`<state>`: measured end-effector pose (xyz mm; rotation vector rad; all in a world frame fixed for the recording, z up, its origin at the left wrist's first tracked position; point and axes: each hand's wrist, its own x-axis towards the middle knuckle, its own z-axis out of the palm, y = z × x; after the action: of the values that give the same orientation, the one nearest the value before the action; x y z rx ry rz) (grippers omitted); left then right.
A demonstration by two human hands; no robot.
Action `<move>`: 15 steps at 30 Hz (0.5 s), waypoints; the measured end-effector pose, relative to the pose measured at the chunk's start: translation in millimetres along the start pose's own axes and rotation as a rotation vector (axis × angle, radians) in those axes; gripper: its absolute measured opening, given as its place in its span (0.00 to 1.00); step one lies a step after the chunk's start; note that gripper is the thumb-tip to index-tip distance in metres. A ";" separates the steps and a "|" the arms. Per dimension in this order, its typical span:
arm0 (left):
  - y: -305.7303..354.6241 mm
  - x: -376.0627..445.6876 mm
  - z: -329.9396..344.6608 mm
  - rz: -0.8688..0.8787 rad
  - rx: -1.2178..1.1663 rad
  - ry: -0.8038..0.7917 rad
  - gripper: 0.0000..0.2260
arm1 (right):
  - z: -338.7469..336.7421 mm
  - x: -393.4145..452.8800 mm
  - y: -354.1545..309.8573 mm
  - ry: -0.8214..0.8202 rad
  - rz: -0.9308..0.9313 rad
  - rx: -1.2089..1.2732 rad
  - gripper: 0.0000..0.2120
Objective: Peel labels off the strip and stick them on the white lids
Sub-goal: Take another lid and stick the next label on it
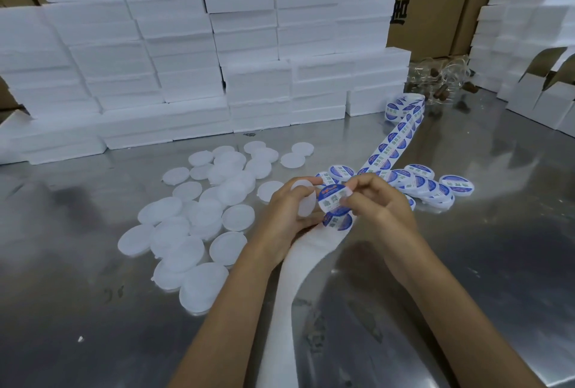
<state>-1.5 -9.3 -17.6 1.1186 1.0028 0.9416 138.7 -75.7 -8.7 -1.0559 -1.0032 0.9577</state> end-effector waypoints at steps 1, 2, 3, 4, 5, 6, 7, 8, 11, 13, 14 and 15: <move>-0.5 0.8 -0.4 0.003 -0.012 -0.013 0.13 | 0.2 2.0 -0.8 0.025 -0.015 0.015 0.07; 0.1 1.1 -0.5 0.002 -0.036 -0.017 0.14 | 1.4 4.3 -1.9 0.036 -0.024 0.026 0.08; 1.8 1.5 -0.1 -0.008 -0.079 -0.010 0.16 | 3.2 7.1 -3.1 0.038 -0.025 0.023 0.08; 3.3 1.3 0.3 -0.025 -0.149 -0.008 0.18 | 5.9 10.7 -4.7 0.034 -0.021 0.011 0.09; 4.4 1.2 0.5 -0.038 -0.236 -0.014 0.22 | 9.4 14.8 -6.5 0.024 -0.017 -0.002 0.09; 4.5 0.6 0.3 -0.039 -0.315 -0.027 0.25 | 13.8 19.3 -8.4 0.008 -0.011 -0.011 0.09; 3.3 0.8 -0.5 -0.032 -0.366 -0.043 0.26 | 18.8 23.5 -9.8 -0.008 -0.004 -0.021 0.10; 1.2 1.1 -1.9 -0.019 -0.394 -0.058 0.26 | 24.3 27.0 -10.1 -0.019 0.001 -0.033 0.10; -3.5 2.5 -5.8 -0.001 -0.486 -0.095 0.24 | 37.3 30.8 -3.6 -0.011 0.002 -0.045 0.11; -0.5 2.5 -7.8 -0.005 -0.541 -0.087 0.22 | 41.1 30.3 2.7 0.001 -0.008 -0.054 0.12; 1.6 2.2 -8.8 -0.010 -0.574 -0.083 0.21 | 41.9 30.3 5.5 -0.002 -0.014 -0.060 0.12; 3.3 1.0 -9.0 -0.018 -0.607 -0.082 0.20 | 41.9 30.0 7.9 -0.006 -0.020 -0.069 0.12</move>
<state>-10.1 -5.4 -15.8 0.6291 0.5941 1.0797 105.4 -36.0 -3.4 -1.0985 -1.0564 0.9158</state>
